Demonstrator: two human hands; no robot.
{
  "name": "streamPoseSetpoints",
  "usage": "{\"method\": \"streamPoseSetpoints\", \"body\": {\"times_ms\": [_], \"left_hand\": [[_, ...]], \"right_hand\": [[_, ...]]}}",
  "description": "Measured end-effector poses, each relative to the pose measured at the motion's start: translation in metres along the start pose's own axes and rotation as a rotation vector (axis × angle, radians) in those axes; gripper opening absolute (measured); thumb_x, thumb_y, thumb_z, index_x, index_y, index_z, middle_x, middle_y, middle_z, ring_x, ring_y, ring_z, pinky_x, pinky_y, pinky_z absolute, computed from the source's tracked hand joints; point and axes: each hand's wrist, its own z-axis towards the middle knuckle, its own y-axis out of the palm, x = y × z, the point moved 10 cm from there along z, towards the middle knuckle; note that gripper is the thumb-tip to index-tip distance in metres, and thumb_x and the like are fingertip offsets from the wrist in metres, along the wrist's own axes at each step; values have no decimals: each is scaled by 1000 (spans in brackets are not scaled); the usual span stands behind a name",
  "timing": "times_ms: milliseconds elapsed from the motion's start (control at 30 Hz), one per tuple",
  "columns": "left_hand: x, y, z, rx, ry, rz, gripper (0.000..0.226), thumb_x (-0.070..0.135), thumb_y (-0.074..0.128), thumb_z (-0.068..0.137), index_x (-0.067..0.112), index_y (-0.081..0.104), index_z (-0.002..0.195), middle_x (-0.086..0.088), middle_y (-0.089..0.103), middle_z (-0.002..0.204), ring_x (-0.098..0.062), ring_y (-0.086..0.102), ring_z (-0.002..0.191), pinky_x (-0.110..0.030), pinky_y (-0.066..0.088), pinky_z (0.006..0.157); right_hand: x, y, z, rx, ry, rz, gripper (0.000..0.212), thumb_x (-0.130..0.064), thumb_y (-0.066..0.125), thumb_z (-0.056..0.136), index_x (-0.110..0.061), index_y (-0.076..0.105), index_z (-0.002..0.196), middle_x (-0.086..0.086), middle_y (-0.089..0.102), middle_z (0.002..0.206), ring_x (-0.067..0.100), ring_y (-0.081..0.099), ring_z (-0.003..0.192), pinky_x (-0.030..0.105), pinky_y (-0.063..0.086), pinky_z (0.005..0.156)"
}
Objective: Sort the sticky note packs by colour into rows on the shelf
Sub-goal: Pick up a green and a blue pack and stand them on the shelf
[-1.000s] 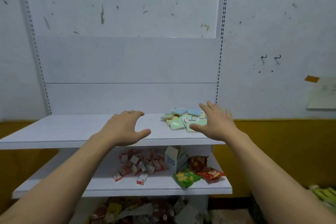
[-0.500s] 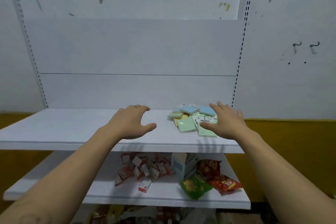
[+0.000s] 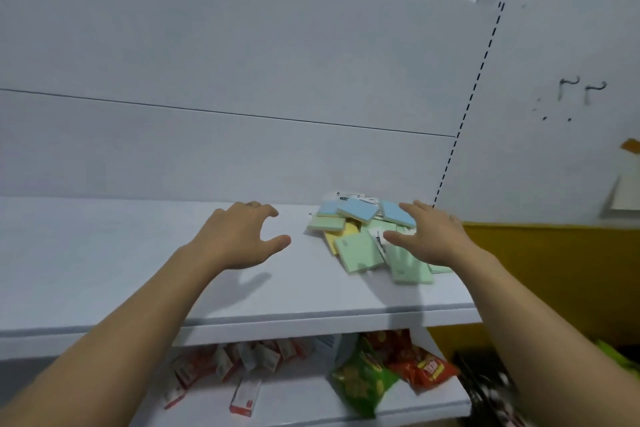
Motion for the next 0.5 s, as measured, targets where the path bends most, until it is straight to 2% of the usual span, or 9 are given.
{"method": "streamPoseSetpoints", "body": {"times_ms": [267,500], "left_hand": [[13,49,81,-50,17,-47,61,63,44,87,30,41,138,6,46,143,-17,47,126,-36,41,97],[31,87,141,-125,-46,-42,66,64,46,86,27,37,140,4,48,140,-18,49,125,-36,41,95]], "right_hand": [[41,31,42,-63,141,69,77,-66,51,84,-28,29,148,-3,31,155,22,36,137,46,34,110],[69,45,100,-60,154,190,73,-59,52,88,-24,29,148,4,38,150,25,40,133,42,39,105]]}}
